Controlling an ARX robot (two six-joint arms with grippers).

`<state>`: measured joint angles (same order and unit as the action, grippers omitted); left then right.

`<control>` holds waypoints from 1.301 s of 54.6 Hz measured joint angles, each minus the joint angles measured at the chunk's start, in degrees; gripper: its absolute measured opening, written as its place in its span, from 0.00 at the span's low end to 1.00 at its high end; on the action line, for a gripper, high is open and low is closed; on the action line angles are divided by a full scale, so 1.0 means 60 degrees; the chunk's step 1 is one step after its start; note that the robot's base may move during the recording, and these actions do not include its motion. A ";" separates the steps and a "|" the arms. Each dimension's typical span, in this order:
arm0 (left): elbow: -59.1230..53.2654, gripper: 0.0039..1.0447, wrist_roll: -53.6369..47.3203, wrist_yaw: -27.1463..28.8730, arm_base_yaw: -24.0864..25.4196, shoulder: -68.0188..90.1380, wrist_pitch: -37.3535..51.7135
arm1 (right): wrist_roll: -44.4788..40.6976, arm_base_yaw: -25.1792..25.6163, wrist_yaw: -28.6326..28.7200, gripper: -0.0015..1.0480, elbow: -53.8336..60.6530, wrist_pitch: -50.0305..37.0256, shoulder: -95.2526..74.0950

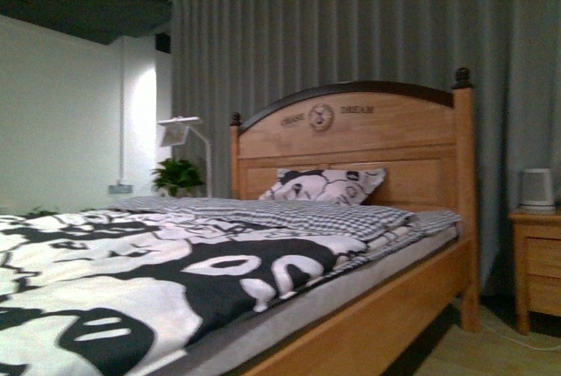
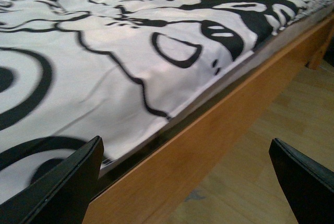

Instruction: Put away toys

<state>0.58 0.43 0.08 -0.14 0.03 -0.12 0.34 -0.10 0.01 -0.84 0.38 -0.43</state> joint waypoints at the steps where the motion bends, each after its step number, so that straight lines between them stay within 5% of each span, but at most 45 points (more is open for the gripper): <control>1: 0.0000 0.94 0.0000 -0.0004 0.0000 0.0000 0.0000 | 0.0000 0.0000 0.0000 0.07 0.0000 0.0000 0.0000; 71: 0.0000 0.94 -0.0004 0.0036 0.0004 0.0000 0.0000 | 0.0000 0.0007 0.0098 0.07 0.0000 0.0000 0.0007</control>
<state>0.58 0.40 0.30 -0.12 0.03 -0.12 0.34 -0.05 0.60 -0.84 0.38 -0.38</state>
